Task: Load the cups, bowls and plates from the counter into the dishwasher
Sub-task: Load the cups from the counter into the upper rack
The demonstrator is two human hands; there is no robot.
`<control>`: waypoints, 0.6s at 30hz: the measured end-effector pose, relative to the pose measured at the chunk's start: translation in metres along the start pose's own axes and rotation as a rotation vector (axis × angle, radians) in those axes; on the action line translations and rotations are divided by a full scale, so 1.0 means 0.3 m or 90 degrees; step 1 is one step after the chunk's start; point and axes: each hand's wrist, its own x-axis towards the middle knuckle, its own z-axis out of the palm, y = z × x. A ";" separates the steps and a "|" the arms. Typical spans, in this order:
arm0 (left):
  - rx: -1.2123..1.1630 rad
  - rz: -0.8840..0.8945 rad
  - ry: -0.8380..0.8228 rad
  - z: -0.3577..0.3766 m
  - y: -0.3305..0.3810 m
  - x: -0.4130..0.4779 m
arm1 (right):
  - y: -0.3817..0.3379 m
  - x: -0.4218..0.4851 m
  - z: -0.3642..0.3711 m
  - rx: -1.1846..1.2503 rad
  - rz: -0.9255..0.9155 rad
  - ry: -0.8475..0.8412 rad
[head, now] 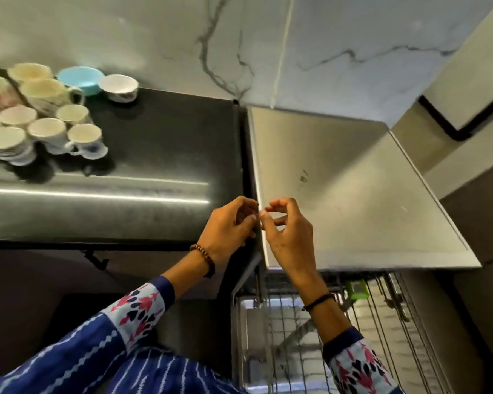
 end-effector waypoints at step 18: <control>0.036 -0.106 0.339 -0.918 -0.368 0.082 | -0.428 0.365 0.873 0.044 -0.037 -0.245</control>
